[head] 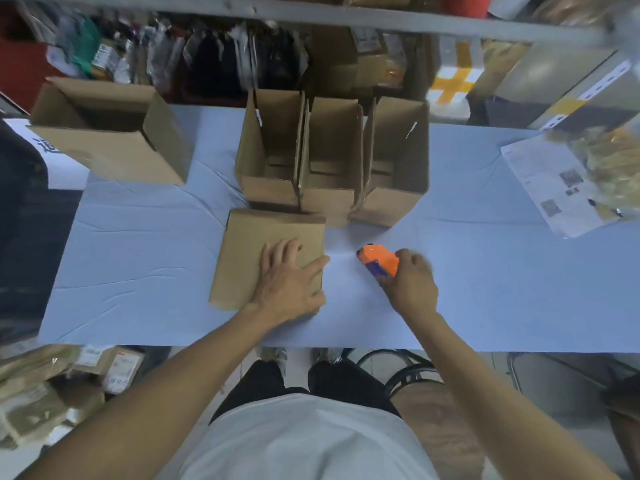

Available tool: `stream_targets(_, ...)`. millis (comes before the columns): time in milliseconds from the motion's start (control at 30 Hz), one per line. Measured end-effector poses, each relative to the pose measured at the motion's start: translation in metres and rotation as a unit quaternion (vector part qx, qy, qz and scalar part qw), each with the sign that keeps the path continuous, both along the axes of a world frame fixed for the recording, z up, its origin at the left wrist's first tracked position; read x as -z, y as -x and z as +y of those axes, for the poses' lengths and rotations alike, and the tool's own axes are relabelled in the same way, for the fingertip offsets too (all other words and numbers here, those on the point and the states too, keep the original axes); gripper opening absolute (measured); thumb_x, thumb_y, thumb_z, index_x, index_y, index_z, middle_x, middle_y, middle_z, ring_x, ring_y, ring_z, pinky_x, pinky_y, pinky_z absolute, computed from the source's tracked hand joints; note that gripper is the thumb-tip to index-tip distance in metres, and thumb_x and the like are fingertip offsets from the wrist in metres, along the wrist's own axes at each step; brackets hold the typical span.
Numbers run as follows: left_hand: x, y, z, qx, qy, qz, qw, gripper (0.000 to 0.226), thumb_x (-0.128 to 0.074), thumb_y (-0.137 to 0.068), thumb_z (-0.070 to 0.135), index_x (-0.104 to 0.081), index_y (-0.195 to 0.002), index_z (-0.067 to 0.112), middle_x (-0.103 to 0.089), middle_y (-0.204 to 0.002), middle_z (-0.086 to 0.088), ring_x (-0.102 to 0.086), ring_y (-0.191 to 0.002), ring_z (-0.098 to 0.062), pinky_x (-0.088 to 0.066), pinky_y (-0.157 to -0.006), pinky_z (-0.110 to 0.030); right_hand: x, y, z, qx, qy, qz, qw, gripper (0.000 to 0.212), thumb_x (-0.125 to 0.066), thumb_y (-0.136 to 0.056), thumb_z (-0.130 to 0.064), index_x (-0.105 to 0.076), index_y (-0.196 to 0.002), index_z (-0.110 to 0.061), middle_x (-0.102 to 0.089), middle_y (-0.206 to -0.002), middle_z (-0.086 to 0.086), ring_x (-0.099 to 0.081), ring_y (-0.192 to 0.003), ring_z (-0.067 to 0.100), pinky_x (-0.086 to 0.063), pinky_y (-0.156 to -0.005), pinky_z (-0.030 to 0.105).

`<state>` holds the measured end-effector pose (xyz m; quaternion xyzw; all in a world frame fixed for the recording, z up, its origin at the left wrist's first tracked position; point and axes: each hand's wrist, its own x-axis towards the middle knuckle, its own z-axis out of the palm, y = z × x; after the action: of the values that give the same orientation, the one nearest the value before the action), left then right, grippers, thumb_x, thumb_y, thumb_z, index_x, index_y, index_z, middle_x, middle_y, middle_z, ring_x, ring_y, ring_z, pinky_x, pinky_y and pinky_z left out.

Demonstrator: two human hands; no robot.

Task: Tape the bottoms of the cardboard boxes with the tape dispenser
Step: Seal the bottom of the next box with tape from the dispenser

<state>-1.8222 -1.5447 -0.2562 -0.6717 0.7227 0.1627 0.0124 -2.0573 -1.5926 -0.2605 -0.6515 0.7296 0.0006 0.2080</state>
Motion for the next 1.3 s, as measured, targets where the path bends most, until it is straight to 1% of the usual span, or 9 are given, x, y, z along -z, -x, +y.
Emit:
stream_targets(100,-0.005,0.006,0.000,-0.007,-0.001,-0.006,1.000,0.065,-0.053,-0.070,0.054,-0.048,-0.134,0.042,-0.035,-0.138,-0.014,-0.026,-0.131,-0.036,-0.015,-0.114,-0.055,0.006,0.010,-0.003,-0.077,-0.079,0.052,0.993,0.051,-0.065,-0.086,-0.016,-0.040,-0.129,-0.008,-0.057,-0.118,0.015,-0.055,-0.106,0.036,-0.048,-0.072,0.041)
stream_targets(300,-0.002,0.031,0.032,-0.043,0.017,0.045,0.998,0.059,-0.057,-0.073,0.046,-0.055,-0.132,0.037,-0.038,-0.134,-0.020,-0.032,-0.128,-0.040,-0.024,-0.111,-0.055,-0.016,0.035,-0.006,-0.140,-0.009,-0.096,0.986,0.060,-0.051,-0.080,-0.001,-0.042,-0.137,-0.018,-0.056,-0.124,0.007,-0.054,-0.106,0.032,-0.050,-0.077,0.041)
stream_targets(500,0.007,0.050,0.033,-0.103,0.024,0.089,0.990,0.040,-0.053,-0.090,0.042,-0.056,-0.131,0.043,-0.035,-0.137,-0.013,-0.025,-0.129,-0.033,-0.021,-0.113,-0.048,-0.038,0.051,0.019,-0.122,-0.043,-0.199,0.971,0.044,-0.067,-0.079,-0.059,-0.048,-0.112,-0.038,-0.063,-0.088,-0.013,-0.059,-0.075,0.009,-0.050,-0.066,0.030)
stream_targets(600,0.002,0.047,0.022,-0.149,0.012,0.127,0.981,0.037,-0.053,-0.091,0.036,-0.057,-0.127,0.047,-0.041,-0.128,0.002,-0.030,-0.122,-0.022,-0.026,-0.108,-0.039,-0.038,0.054,0.022,-0.172,-0.018,-0.204,0.964,0.044,-0.074,-0.074,-0.060,-0.050,-0.105,-0.040,-0.061,-0.084,-0.016,-0.057,-0.073,0.005,-0.050,-0.064,0.027)
stream_targets(667,-0.008,0.044,0.011,-0.208,-0.026,0.269,0.940,0.035,-0.052,-0.093,0.026,-0.059,-0.126,0.033,-0.057,-0.122,0.002,-0.049,-0.114,-0.020,-0.038,-0.102,-0.035,-0.039,0.052,0.021,-0.212,-0.011,-0.203,0.956,0.046,-0.077,-0.075,-0.051,-0.052,-0.111,-0.039,-0.062,-0.090,-0.017,-0.058,-0.079,0.006,-0.052,-0.070,0.032)
stream_targets(767,-0.024,0.045,0.000,-0.308,-0.132,0.522,0.785,0.021,-0.050,-0.098,0.019,-0.063,-0.115,0.016,-0.071,-0.106,-0.009,-0.068,-0.092,-0.017,-0.054,-0.088,-0.033,-0.041,0.050,0.020,-0.227,0.001,-0.215,0.950,0.051,-0.080,-0.073,-0.046,-0.052,-0.115,-0.039,-0.064,-0.093,-0.017,-0.060,-0.081,0.007,-0.053,-0.072,0.032)
stream_targets(900,-0.027,0.047,0.005,-0.296,-0.225,0.615,0.696,0.022,-0.049,-0.101,0.021,-0.070,-0.101,0.015,-0.075,-0.093,-0.007,-0.072,-0.088,-0.017,-0.057,-0.081,-0.028,-0.045,0.049,0.020,-0.231,0.008,-0.241,0.943,0.054,-0.082,-0.072,-0.046,-0.050,-0.116,-0.042,-0.063,-0.091,-0.025,-0.061,-0.081,0.003,-0.052,-0.067,0.021)
stream_targets(1100,-0.030,0.054,0.005,-0.326,-0.234,0.649,0.646,0.013,-0.057,-0.097,0.013,-0.069,-0.100,0.012,-0.075,-0.087,-0.003,-0.072,-0.083,-0.013,-0.056,-0.074,-0.025,-0.049,0.051,0.019,-0.245,0.007,-0.250,0.937,0.056,-0.083,-0.072,-0.045,-0.051,-0.118,-0.041,-0.061,-0.092,-0.027,-0.060,-0.083,0.002,-0.048,-0.067,0.014)
stream_targets(1300,-0.034,0.061,0.002,-0.328,-0.247,0.640,0.649,0.018,-0.054,-0.098,0.011,-0.070,-0.107,0.008,-0.074,-0.095,-0.008,-0.070,-0.087,-0.014,-0.055,-0.076,-0.026,-0.050,0.050,0.016,-0.267,0.003,-0.258,0.929,0.059,-0.085,-0.071,-0.040,-0.051,-0.119,-0.041,-0.063,-0.097,-0.023,-0.061,-0.087,0.004,-0.053,-0.072,0.022)
